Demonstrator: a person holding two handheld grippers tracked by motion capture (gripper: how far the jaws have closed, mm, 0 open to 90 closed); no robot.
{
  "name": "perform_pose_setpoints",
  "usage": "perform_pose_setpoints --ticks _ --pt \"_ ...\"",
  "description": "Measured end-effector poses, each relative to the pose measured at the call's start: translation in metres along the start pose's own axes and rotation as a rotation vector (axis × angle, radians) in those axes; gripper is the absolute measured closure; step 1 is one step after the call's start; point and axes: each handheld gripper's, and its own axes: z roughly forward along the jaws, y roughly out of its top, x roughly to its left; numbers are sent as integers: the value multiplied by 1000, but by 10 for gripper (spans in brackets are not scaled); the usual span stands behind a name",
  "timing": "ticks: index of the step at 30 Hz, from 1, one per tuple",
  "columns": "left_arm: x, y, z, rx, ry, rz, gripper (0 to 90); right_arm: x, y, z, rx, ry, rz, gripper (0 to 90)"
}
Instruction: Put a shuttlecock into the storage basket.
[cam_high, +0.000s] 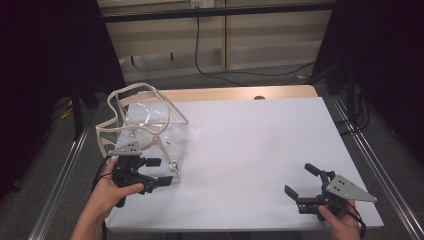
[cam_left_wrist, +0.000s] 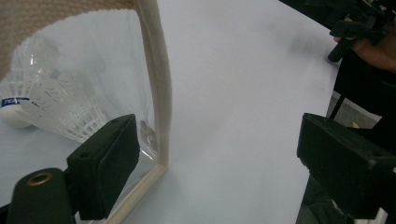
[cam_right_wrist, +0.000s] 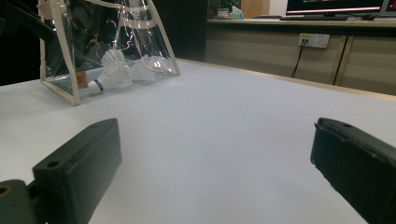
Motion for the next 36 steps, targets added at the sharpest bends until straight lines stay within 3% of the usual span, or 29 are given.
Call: perform_pose_setpoints --ticks 36 --pt "2 -20 6 -40 7 -2 116 0 0 0 1 0 -5 17"
